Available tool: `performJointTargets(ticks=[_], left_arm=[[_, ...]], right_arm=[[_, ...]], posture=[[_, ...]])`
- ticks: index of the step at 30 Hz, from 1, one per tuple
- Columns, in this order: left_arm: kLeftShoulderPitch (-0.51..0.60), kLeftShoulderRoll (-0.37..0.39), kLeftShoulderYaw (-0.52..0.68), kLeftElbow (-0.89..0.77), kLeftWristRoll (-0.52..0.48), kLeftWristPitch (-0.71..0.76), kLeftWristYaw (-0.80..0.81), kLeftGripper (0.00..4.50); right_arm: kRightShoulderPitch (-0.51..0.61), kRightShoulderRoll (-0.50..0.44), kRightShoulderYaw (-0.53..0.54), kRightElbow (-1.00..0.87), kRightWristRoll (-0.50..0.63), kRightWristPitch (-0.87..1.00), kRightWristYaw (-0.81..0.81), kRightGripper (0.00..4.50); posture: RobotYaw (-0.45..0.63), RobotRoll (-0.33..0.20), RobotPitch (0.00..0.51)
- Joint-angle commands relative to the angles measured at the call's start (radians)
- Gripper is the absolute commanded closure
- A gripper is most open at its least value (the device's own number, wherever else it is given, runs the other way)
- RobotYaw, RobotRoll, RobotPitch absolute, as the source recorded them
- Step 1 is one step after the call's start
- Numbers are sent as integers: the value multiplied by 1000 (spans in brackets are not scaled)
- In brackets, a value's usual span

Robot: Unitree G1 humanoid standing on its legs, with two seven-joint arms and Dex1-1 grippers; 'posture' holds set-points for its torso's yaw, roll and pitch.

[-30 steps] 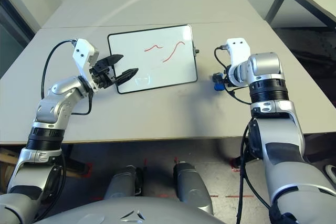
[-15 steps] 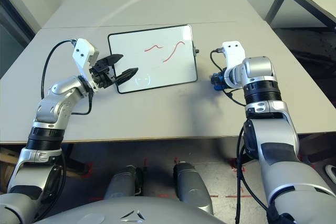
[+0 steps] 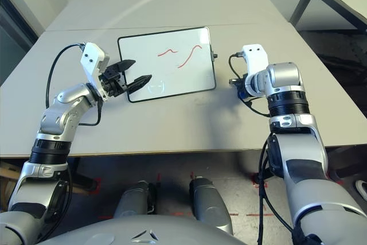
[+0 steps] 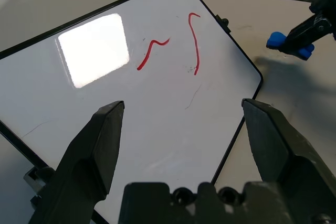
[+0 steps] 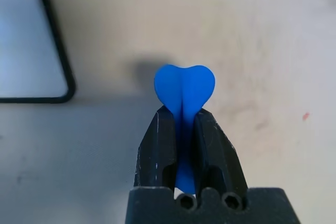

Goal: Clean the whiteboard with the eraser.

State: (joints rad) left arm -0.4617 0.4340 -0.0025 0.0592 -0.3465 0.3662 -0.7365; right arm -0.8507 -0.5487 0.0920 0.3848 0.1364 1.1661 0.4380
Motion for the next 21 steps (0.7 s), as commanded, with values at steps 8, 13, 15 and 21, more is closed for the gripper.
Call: performJointTargets(ticks=[8, 13, 15, 21], left_arm=[[-31, 19, 2, 31, 13, -6, -17, 0], [-48, 20, 0, 44, 16, -9, -21, 0], [-49, 16, -3, 43, 17, -10, -19, 0], [-42, 10, -5, 37, 18, -13, -16, 0]], right_arm=[[-161, -179, 366, -56, -212, -532, 439, 4288], [-314, -120, 433, 137, -306, -690, 549, 4288], [-373, -83, 456, 246, -348, -754, 582, 4288], [-485, 14, 481, 529, -447, -911, 623, 4289]], posture=[[-134, 0, 50], [-136, 0, 47], [-132, 0, 47], [-115, 0, 47]])
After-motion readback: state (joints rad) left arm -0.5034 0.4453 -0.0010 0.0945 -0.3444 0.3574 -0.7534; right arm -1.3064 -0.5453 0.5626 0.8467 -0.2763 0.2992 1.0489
